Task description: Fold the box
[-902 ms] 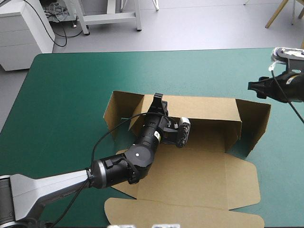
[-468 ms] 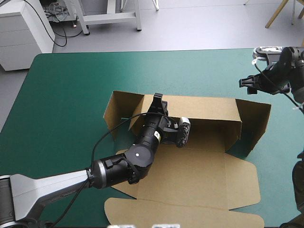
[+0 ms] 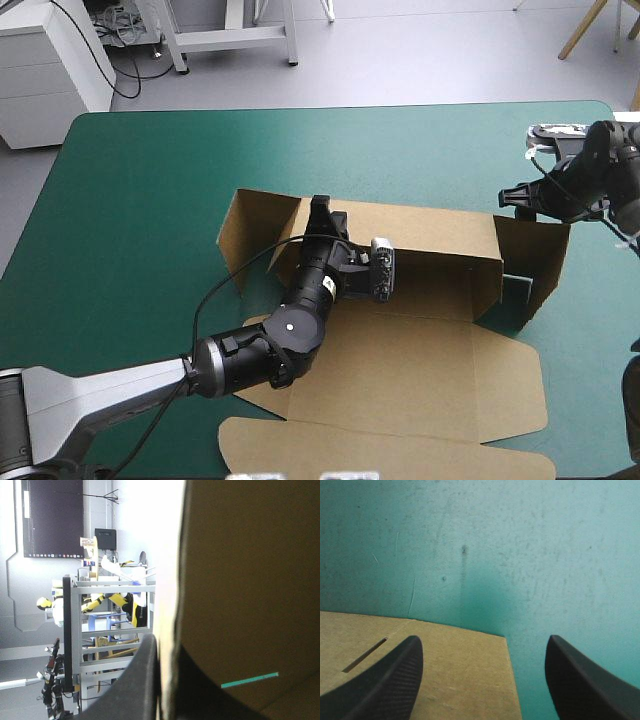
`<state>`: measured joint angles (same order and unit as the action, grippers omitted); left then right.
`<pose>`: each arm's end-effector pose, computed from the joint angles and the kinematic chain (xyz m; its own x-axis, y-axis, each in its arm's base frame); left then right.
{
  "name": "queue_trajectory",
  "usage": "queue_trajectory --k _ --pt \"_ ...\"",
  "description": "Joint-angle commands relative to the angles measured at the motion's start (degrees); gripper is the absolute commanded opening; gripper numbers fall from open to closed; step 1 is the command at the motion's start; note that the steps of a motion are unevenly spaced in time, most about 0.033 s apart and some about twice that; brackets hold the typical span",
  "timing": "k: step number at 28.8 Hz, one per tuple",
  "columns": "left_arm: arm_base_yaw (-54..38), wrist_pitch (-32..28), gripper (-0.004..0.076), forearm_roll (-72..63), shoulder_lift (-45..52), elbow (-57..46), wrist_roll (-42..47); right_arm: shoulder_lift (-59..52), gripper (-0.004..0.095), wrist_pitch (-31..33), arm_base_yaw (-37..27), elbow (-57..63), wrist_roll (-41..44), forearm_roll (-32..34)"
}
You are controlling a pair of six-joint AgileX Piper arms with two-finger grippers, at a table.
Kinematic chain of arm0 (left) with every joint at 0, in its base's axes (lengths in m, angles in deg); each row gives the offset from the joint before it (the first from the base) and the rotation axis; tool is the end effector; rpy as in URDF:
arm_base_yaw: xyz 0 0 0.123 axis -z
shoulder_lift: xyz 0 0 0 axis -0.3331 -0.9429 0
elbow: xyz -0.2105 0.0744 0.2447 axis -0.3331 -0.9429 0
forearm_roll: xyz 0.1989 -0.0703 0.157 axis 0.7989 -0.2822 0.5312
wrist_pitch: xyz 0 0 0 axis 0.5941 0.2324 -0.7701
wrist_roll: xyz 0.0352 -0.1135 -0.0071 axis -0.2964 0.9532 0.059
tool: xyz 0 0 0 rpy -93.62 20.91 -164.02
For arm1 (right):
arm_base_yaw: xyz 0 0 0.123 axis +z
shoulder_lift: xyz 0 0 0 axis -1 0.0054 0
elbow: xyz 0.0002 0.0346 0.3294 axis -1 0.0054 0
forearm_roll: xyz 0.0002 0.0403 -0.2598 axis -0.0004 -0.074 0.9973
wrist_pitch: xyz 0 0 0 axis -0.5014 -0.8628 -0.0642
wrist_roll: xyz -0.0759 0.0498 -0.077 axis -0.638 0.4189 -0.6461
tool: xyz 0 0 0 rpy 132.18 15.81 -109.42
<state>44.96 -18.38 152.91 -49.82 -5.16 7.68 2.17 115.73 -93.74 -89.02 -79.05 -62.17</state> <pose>0.2338 -0.2993 0.3319 0.2476 0.9493 -0.1934 0.3521 0.0978 0.9308 0.3543 -0.0213 0.3672 -0.9205 -0.0119 -0.3905 -0.0125 0.9999 -0.0008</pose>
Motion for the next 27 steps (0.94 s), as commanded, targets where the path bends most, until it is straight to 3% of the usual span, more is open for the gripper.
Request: queue_trajectory --k 1,8,14,25,27 --pt "0.4 2.0 -0.001 0.3 1.9 1.0 2.2 -6.6 0.0634 -0.8 -0.4 2.1 -1.4 0.0" --pt "0.4 0.9 -0.001 0.3 1.9 1.0 2.7 -12.5 0.0634 -1.9 -0.4 5.9 -1.7 2.0" --pt "0.4 0.3 -0.001 0.6 1.9 1.0 9.0 -12.3 0.0634 -3.9 -0.4 5.9 1.6 2.6" --pt "0.4 2.4 -0.001 0.6 1.9 1.9 12.9 -12.8 0.0634 0.8 -0.4 6.7 0.5 0.9" --pt "0.4 2.7 -0.001 0.6 1.9 1.9 14.1 -15.2 0.0634 0.8 -0.4 9.4 -0.6 -1.9"
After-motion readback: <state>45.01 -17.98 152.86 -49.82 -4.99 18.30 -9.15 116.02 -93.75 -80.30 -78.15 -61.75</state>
